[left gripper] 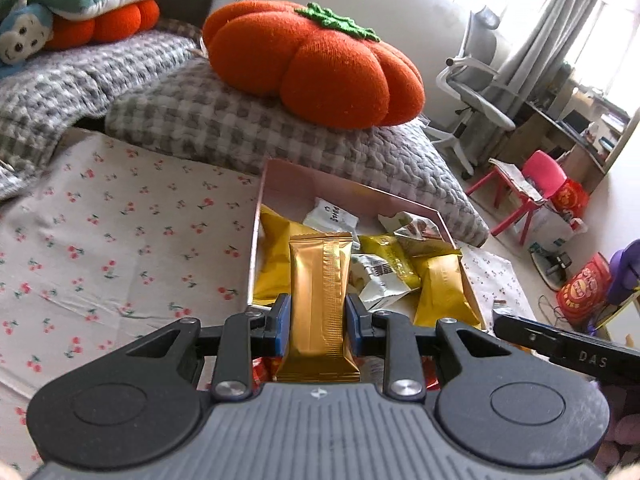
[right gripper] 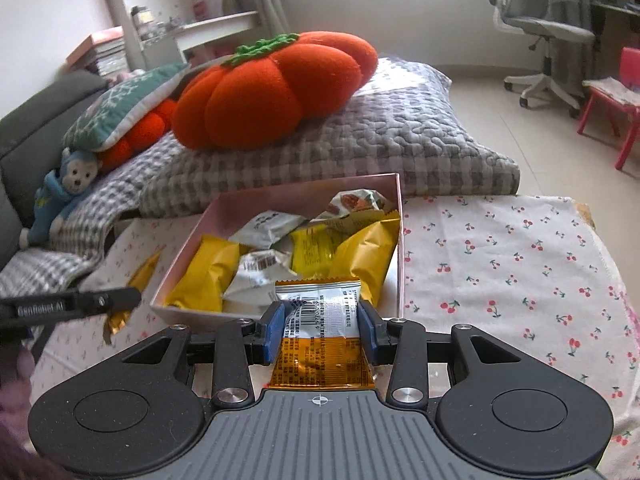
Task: Organize snacks
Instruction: 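Carry gold bar and orange-and-white packet over the box and lower inside, then open both tools to release the packets into the box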
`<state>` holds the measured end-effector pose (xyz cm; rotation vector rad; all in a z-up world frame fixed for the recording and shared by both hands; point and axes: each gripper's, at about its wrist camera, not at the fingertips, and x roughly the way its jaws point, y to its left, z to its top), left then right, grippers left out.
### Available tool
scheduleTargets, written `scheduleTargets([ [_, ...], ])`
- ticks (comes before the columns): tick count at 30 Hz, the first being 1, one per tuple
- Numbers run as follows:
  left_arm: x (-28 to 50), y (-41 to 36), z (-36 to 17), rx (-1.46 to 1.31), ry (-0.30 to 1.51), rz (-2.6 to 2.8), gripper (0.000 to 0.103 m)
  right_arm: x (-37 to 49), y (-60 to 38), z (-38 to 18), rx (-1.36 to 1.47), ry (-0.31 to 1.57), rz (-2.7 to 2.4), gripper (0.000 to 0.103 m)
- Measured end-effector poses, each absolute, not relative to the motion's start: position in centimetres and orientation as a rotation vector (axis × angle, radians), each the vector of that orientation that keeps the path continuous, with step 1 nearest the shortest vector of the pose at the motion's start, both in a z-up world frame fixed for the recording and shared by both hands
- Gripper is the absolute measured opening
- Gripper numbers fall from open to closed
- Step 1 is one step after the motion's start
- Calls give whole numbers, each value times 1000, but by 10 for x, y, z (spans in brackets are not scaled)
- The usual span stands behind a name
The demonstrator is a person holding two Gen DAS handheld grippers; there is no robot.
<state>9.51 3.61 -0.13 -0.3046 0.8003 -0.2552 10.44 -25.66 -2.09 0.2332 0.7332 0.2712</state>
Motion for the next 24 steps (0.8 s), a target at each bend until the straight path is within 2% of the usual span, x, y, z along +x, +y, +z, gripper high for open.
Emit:
scheduleTargets([
  [15,151,16,-36,-354,833,-248,26,160,-256,-36,408,757,232,38],
  [24,164,13,-37,-306,791,-265,26,182,-250,-52,401,767,223,39],
])
